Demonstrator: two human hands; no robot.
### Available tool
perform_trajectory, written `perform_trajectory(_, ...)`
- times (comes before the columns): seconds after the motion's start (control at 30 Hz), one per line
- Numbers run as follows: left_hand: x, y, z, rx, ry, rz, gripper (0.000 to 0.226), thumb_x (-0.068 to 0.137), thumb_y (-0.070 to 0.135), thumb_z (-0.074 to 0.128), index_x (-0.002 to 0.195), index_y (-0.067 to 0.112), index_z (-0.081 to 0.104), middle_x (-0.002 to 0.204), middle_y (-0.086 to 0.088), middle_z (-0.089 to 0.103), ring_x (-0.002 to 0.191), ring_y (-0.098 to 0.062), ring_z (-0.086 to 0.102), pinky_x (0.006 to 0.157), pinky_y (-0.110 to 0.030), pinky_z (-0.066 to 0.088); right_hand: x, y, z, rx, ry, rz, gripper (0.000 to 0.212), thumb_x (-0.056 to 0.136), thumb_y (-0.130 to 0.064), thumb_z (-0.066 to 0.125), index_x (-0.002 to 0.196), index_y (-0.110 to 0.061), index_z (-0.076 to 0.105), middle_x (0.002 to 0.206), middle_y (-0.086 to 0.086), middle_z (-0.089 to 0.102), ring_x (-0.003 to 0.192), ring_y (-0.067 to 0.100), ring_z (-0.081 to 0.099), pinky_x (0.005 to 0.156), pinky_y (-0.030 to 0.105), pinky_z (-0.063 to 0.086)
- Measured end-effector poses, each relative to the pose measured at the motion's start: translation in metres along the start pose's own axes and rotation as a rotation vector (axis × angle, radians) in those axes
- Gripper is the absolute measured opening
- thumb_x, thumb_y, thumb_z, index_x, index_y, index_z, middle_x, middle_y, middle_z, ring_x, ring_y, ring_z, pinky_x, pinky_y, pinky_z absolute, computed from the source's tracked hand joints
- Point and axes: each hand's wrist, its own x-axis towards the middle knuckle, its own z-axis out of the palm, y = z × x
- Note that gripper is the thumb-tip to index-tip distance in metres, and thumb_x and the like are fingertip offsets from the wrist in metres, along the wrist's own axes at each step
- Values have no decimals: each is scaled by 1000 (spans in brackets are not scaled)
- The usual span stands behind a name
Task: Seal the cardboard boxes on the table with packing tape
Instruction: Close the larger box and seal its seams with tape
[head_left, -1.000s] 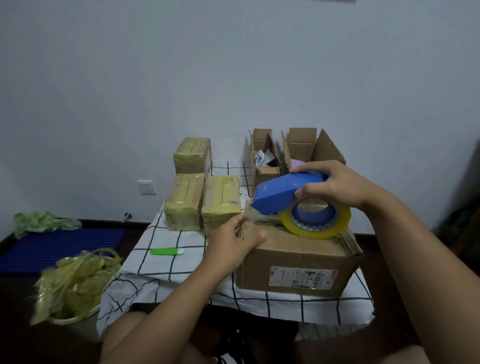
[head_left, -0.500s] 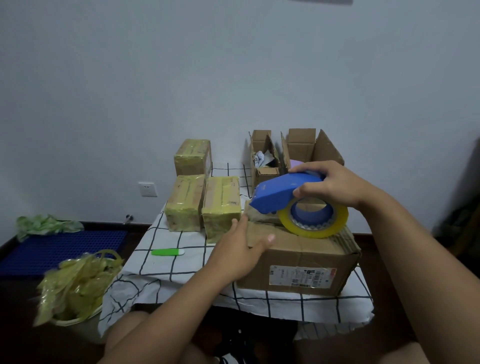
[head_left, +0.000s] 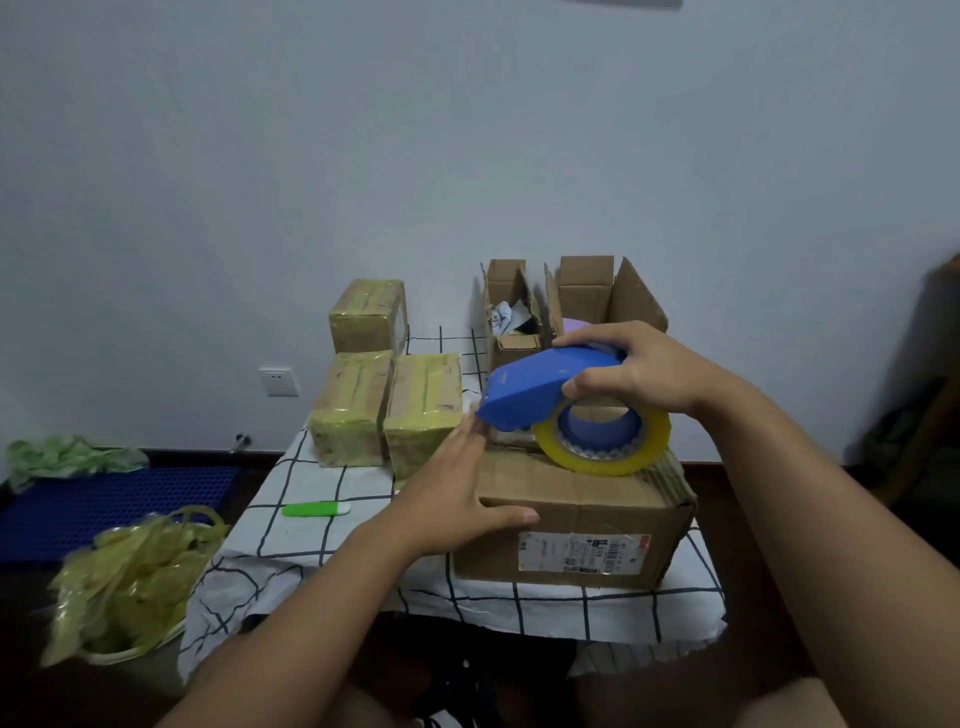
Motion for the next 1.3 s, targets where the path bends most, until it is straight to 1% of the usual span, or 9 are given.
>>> perform_trajectory(0.07,-1,2,-2,4,-4,-9,117,68,74,70,151,44,-7,160,19,10,146,-8,18,115,-35,29,-3,-1,-3,8,-11,5,45,84,-34,78,126,-36,64,114,-14,62,88,2,67,70,12,48)
perform_trajectory(0.23,-1,5,-5,79,-26,-42,116,68,78,66,152,41,-4,160,12,19,145,-15,25,116,-46,29,-7,-7,-11,-58,-62,-6,48,84,-36,77,129,-33,64,111,-16,63,95,7,65,82,20,48)
perform_trajectory(0.37,0,3,-5,129,-61,-62,122,65,87,57,155,35,-6,164,7,8,149,-15,15,118,-48,25,-11,-7,-22,-75,-91,-4,38,86,-33,75,123,-34,67,106,-15,65,92,8,65,81,19,47)
perform_trajectory(0.53,-2,3,-4,174,-114,-55,121,72,82,56,155,28,-15,163,7,-11,150,-11,-3,123,-42,13,-13,-2,-31,-90,-117,7,41,82,-41,77,122,-34,68,108,-12,65,96,8,63,83,23,44)
perform_trajectory(0.63,-3,5,-7,206,-126,-54,121,73,81,51,155,21,-13,163,4,-13,150,-10,-5,123,-39,9,-15,2,-36,-82,-104,18,39,79,-45,76,117,-38,69,112,-10,65,98,11,63,84,24,44)
perform_trajectory(0.73,-3,4,-6,224,-115,-33,120,68,87,43,156,23,-8,163,5,-11,149,-8,-5,123,-42,9,-16,5,-34,-79,-94,14,31,87,-34,76,116,-40,66,113,-8,64,99,13,62,85,26,46)
perform_trajectory(0.87,-3,-1,-2,281,-92,0,114,72,86,41,156,26,-6,163,6,-13,149,-7,-7,123,-38,3,-16,5,-30,-89,-81,25,37,81,-45,75,117,-40,65,111,-13,63,98,10,61,82,23,43)
perform_trajectory(1.0,-2,-1,-2,325,-79,33,107,75,84,41,155,30,-7,163,5,-11,150,-9,-6,120,-32,-2,-12,4,-27,-140,-101,15,33,88,-36,72,121,-36,66,109,-15,61,97,10,61,81,22,43)
perform_trajectory(1.3,2,-5,-2,492,-81,116,98,80,85,27,157,31,0,165,4,-6,150,-11,-6,120,-33,-4,-4,5,-25,-148,-121,14,30,88,-38,71,118,-35,69,105,-14,63,95,11,62,82,25,46)
